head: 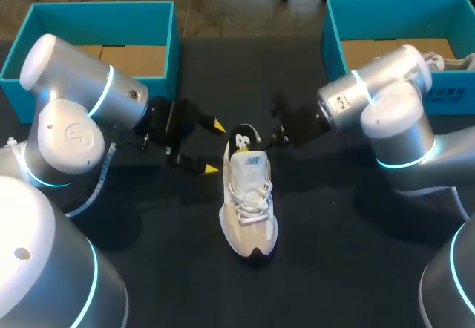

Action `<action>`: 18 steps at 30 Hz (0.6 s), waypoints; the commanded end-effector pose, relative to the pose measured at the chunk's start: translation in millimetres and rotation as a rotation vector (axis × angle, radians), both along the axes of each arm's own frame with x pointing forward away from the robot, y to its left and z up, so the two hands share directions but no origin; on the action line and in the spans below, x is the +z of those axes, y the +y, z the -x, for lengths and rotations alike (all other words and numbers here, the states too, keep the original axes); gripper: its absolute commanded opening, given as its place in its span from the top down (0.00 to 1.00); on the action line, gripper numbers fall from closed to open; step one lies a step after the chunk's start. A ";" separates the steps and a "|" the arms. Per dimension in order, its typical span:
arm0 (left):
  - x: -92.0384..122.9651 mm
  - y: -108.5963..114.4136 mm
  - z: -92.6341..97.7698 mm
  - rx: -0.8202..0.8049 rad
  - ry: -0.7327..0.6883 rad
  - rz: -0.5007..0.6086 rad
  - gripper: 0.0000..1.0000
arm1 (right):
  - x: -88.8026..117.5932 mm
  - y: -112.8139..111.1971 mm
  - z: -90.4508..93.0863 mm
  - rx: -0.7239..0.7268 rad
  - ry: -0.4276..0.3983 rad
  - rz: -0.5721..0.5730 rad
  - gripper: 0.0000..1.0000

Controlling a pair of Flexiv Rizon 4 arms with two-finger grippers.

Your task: Take the shoe out of the shoebox, open the shoe tongue, remove and reinsert the insole, then place the shoe into the shoebox

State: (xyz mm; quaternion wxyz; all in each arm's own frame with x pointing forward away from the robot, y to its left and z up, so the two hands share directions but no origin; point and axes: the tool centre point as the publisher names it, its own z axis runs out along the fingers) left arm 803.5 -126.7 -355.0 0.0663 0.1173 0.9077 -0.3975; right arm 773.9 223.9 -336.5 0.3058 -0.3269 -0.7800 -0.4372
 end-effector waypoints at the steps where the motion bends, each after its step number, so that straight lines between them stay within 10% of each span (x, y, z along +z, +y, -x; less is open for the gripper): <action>1: -0.8 -0.2 -0.1 -0.001 -0.001 0.000 0.00 | 9.0 -3.8 -8.5 0.014 -0.015 0.017 0.65; 8: -0.8 -0.2 -0.1 -0.001 -0.001 0.000 0.00 | 9.9 -3.5 -22.6 0.037 -0.033 0.016 0.64; 12: -0.8 -0.2 -0.1 -0.001 -0.001 0.000 0.00 | 6.2 -4.1 -24.3 0.043 -0.031 0.011 1.00; 18: -0.8 -0.2 -0.1 -0.001 -0.001 0.000 0.00 | -3.1 -4.6 -13.8 0.038 0.009 0.006 1.00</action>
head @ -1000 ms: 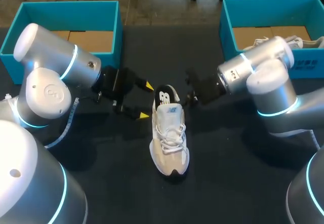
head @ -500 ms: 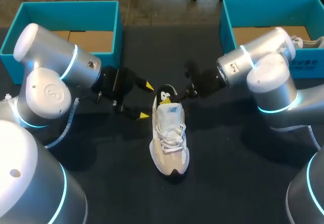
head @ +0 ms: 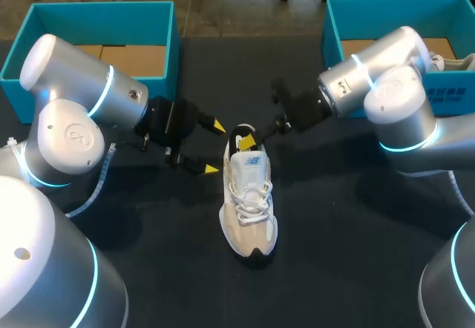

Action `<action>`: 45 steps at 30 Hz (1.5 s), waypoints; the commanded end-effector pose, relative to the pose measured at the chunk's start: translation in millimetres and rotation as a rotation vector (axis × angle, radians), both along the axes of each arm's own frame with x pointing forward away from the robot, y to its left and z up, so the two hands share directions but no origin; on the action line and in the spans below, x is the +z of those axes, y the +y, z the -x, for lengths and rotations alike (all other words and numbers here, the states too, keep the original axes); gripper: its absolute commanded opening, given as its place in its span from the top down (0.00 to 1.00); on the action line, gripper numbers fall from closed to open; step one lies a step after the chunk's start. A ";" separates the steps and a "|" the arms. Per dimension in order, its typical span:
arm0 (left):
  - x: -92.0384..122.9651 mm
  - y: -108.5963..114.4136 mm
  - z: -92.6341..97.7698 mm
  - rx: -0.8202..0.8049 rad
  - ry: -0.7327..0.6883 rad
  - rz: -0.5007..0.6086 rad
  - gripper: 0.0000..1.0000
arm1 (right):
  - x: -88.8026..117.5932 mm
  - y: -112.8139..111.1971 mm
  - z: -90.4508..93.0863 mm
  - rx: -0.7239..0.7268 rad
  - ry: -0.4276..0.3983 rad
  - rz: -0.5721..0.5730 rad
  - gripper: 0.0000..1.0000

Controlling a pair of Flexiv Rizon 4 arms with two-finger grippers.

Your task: Take the shoe out of the shoebox, open the shoe tongue, remove and reinsert the insole, then place the shoe into the shoebox

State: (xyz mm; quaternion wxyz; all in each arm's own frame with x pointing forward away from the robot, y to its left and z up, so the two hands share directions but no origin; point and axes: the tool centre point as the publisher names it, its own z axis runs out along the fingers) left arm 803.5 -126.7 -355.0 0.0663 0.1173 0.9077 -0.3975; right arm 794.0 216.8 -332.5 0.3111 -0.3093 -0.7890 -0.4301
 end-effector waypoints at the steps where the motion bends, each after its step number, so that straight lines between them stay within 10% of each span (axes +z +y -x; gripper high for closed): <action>1: -0.8 -0.2 -0.1 0.000 -0.001 0.000 0.00 | -8.4 2.3 9.2 -0.006 0.026 0.000 1.00; 15: -0.8 -0.2 -0.1 0.000 -0.001 0.000 0.00 | -18.3 1.4 35.0 -0.031 0.100 0.011 1.00; 22: -0.8 -0.2 -0.1 0.000 -0.001 0.000 0.00 | -6.8 5.2 28.3 -0.020 0.054 0.028 0.58; 45: -0.8 -0.2 -0.1 0.000 -0.001 0.000 0.00 | 28.6 18.6 7.0 0.003 -0.092 0.052 0.34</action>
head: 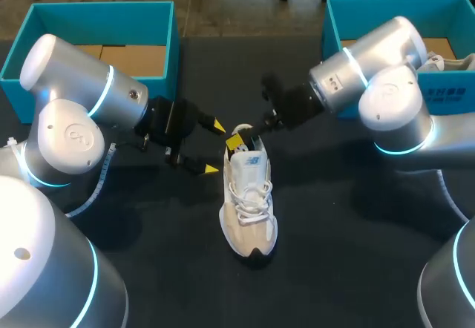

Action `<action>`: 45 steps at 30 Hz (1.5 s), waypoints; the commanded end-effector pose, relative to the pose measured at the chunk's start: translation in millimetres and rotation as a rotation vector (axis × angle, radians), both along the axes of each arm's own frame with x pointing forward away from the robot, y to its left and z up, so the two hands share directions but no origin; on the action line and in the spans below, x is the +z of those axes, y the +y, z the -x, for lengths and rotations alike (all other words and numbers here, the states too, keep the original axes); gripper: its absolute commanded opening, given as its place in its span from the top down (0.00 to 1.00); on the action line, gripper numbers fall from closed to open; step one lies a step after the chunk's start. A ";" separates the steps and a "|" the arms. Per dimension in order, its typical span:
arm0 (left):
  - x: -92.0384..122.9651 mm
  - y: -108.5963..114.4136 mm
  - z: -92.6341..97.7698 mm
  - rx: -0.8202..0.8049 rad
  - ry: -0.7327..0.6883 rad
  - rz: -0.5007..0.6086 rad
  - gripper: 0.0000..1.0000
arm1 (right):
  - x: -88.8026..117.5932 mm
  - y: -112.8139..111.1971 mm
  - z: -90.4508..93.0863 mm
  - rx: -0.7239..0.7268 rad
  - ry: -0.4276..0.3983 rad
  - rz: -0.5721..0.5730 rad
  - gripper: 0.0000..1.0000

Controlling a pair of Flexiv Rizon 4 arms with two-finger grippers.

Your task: Take the shoe out of the shoebox, open the shoe tongue, remove and reinsert the insole, then place the shoe into the shoebox

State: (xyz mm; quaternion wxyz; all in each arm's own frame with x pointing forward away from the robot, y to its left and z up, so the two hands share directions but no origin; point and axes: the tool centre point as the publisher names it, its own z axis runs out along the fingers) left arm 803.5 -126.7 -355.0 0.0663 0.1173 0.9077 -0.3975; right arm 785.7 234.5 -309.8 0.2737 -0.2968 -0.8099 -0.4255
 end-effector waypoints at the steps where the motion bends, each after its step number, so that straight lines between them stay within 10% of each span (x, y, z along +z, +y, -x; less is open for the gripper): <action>1: -0.8 -0.2 -0.1 -0.001 -0.001 0.000 0.00 | 7.9 0.9 -3.1 0.000 -0.020 0.012 0.32; 15: -0.8 -0.2 -0.1 -0.001 -0.001 0.000 0.00 | 43.4 8.5 -26.1 -0.090 -0.153 -0.135 0.29; 23: -0.8 -0.2 -0.1 -0.001 -0.001 0.000 0.00 | 41.7 0.5 -25.2 -0.181 -0.164 -0.122 0.55; 33: -0.8 -0.2 -0.1 -0.001 -0.001 0.000 0.00 | 47.6 -7.1 -23.9 -0.300 -0.119 0.008 1.00; 45: -0.8 -0.2 -0.1 -0.001 -0.001 0.000 0.00 | 75.6 -11.8 -14.8 -0.480 -0.059 0.412 1.00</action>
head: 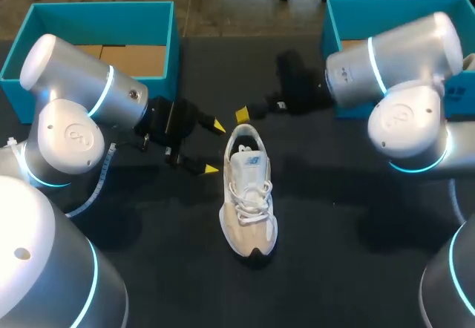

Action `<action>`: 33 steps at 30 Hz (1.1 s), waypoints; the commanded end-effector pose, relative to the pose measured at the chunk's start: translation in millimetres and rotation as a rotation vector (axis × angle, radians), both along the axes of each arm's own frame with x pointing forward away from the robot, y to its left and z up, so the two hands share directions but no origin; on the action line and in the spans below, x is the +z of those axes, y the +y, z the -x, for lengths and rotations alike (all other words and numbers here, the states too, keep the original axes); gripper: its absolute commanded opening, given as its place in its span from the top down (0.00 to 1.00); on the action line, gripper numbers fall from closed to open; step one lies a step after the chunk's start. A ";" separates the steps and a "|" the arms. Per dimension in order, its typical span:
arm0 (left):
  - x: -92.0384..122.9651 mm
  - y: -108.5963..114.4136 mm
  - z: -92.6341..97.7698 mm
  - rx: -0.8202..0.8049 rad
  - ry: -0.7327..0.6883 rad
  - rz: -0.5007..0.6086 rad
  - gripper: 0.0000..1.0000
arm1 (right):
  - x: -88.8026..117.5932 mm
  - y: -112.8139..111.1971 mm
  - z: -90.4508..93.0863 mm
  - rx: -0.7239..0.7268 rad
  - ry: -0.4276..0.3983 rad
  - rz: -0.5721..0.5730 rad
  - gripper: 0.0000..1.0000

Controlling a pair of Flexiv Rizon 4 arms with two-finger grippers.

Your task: Take the shoe out of the shoebox, open the shoe tongue, remove and reinsert the insole, then place the shoe into the shoebox

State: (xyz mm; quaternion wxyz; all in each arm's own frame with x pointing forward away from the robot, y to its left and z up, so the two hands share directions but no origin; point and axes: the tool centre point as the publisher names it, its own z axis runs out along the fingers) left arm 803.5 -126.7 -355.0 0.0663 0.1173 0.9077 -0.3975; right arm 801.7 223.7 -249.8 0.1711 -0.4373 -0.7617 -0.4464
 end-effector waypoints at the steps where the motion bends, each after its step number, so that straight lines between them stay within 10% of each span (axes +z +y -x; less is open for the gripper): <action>1: -0.8 -0.2 -0.1 0.000 -0.001 0.000 0.00 | 15.6 -1.0 1.2 -0.133 0.032 0.343 1.00; 20: -0.8 -0.2 -0.1 0.000 -0.001 0.000 0.00 | -3.3 -14.5 2.1 -0.294 0.057 0.431 1.00; 33: 42.9 45.1 -21.9 0.041 0.123 -0.021 0.00 | -25.5 -27.9 14.4 -0.473 0.132 0.567 1.00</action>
